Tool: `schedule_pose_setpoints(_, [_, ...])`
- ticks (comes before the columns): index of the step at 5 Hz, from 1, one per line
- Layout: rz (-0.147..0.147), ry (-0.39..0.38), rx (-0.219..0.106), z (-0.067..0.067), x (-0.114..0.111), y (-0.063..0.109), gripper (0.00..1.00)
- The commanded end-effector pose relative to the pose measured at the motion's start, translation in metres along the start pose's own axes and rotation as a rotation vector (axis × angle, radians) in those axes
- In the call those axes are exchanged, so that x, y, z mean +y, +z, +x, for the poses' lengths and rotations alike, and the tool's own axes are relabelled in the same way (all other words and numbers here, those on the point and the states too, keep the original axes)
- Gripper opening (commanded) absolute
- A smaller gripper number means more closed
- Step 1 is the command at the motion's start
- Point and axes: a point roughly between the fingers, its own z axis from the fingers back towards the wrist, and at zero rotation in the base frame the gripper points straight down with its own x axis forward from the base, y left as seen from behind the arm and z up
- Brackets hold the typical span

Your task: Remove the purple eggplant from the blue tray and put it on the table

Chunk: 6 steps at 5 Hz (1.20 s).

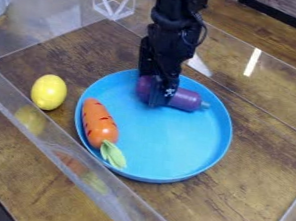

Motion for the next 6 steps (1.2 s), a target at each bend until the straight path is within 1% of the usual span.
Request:
schedule_pose_setpoints(1, [0.027,-0.021,-0.035,0.012,0.0,0.005,1.0])
schedule_pose_setpoints(4, [0.03,-0.044,-0.038,0.024,-0.007,-0.019,1.0])
schedule_pose_setpoints(6, [0.028,-0.063,-0.039,0.032,-0.009,-0.03,1.0])
